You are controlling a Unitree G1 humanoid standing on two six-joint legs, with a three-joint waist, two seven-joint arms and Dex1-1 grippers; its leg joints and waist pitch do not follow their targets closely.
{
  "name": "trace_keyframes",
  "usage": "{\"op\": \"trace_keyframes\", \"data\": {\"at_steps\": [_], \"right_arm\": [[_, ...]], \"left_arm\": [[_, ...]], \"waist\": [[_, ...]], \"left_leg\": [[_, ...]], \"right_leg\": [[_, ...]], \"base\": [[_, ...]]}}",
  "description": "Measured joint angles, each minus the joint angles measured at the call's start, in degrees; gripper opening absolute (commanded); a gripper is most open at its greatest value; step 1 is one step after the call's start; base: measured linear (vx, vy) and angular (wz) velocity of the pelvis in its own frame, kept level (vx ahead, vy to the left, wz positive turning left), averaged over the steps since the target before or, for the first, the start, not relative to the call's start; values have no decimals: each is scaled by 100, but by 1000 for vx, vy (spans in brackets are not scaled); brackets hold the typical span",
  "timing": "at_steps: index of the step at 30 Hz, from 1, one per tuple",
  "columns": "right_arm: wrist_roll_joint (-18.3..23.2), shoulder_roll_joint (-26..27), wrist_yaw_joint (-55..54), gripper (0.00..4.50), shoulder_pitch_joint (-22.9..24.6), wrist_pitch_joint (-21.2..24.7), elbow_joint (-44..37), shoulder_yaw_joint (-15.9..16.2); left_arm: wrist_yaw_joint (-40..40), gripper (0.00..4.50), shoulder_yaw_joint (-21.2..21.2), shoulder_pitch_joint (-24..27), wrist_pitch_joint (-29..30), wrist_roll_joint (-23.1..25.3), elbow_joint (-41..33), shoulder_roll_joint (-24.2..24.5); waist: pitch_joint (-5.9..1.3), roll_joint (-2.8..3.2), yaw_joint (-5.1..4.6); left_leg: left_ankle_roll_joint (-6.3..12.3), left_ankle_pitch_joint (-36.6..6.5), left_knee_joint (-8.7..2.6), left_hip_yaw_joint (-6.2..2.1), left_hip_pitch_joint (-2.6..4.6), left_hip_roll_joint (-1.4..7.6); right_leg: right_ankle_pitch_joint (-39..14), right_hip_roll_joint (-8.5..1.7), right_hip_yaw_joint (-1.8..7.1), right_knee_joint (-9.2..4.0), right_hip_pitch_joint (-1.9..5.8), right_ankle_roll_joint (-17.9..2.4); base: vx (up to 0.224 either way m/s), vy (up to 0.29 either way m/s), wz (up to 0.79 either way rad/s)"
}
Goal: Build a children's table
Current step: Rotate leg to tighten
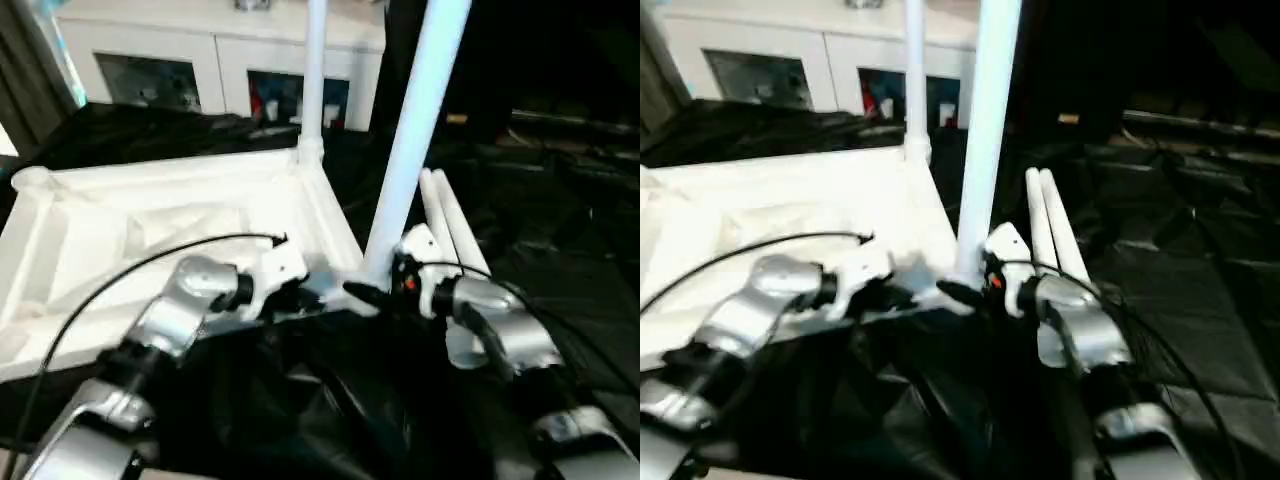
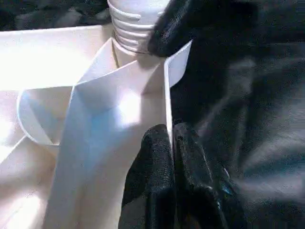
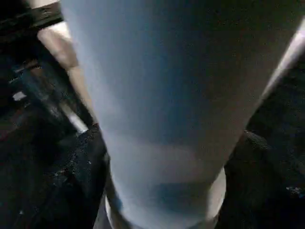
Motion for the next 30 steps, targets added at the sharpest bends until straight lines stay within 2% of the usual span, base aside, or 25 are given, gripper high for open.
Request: {"op": "trace_keyframes", "data": {"at_steps": [2, 5, 10, 18, 23, 26, 30], "right_arm": [[21, -75, 172, 358, 30, 77, -103, 65], [36, -84, 221, 321, 35, 112, -103, 91], [55, -73, 235, 288, 61, 243, -199, 94], [46, 42, -91, 274, 145, 270, -264, 54], [-73, 715, -1654, 274, -118, 233, 359, -426], [-96, 1327, -3222, 274, -579, 245, 1052, -885], [-127, 1675, -4563, 274, -1073, 139, 1737, -1181]], "left_arm": [[-108, 0, 4, 21, -61, -19, -4, 75], [-130, 0, 6, 31, -80, -18, -15, 92], [-129, 0, 6, 49, -79, -21, -50, 98], [21, 0, 14, 53, -20, -12, -37, 47], [1002, 0, 111, -241, 381, 256, 369, -463], [1967, 0, 181, -619, 833, 427, 854, -1077], [2807, 0, 177, -839, 1181, 586, 1100, -1690]], "waist": [[2, -4, -3], [4, -6, -2], [4, -7, 0], [4, -7, -5], [4, -10, -20], [2, -12, -25], [-7, -23, -11]], "left_leg": [[-1, 1, 1, 0, 2, 0], [-2, 1, 4, 0, 2, 0], [-1, 1, 3, 0, 2, 0], [-2, 2, 8, 0, 7, -1], [-9, 17, 27, 0, 14, -2], [-23, 34, 29, -1, 15, -3], [-25, 35, 27, -2, 14, -3]], "right_leg": [[0, 0, 0, 4, 0, 0], [0, 0, 1, 6, 1, 0], [0, 0, 1, 6, 1, 0], [1, 0, 3, 13, 3, 0], [22, -2, 9, 25, 8, -3], [37, -2, 13, 24, 9, 4], [38, -2, 12, 19, 11, 8]], "base": [[0, 0, 0], [0, 0, 0], [0, 0, 0], [0, 0, 0], [0, 0, 0], [0, 0, 0], [0, 0, 0]]}}
